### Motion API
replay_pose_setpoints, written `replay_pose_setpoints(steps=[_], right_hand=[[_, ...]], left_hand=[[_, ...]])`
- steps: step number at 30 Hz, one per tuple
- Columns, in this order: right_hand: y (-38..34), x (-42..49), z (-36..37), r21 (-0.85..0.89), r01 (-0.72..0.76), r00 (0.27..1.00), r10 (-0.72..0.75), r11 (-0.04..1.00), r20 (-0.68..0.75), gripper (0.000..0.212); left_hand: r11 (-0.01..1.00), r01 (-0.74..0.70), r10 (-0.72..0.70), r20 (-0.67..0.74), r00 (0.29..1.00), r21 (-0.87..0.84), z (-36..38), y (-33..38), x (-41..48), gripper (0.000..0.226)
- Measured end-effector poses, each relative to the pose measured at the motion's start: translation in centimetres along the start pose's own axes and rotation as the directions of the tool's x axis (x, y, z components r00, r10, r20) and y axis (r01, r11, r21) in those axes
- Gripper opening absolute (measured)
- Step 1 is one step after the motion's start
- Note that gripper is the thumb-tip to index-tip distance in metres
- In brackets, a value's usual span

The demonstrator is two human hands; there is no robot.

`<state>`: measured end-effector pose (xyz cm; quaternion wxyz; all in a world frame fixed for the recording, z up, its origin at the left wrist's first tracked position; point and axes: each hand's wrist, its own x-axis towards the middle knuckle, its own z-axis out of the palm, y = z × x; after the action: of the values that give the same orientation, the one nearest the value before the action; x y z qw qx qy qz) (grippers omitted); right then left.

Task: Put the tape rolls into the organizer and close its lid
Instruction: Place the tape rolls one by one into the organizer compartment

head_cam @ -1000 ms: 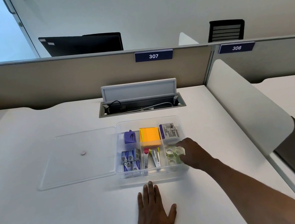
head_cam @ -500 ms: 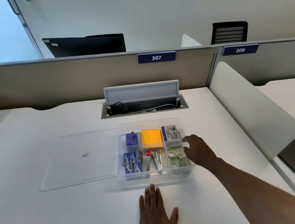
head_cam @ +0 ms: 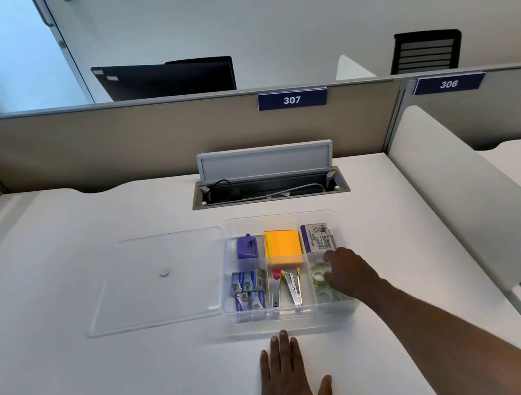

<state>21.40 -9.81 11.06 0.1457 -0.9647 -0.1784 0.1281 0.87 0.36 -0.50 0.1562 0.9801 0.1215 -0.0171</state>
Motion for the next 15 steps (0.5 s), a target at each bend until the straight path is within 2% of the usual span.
replay_pose_setpoints(steps=[15], right_hand=[[-0.1, 1.2, 1.4, -0.226, 0.052, 0.996, -0.033, 0.973, 0.085, 0.031]], left_hand=[[1.0, -0.029, 0.029, -0.039, 0.999, -0.007, 0.1, 0.0, 0.0, 0.087]])
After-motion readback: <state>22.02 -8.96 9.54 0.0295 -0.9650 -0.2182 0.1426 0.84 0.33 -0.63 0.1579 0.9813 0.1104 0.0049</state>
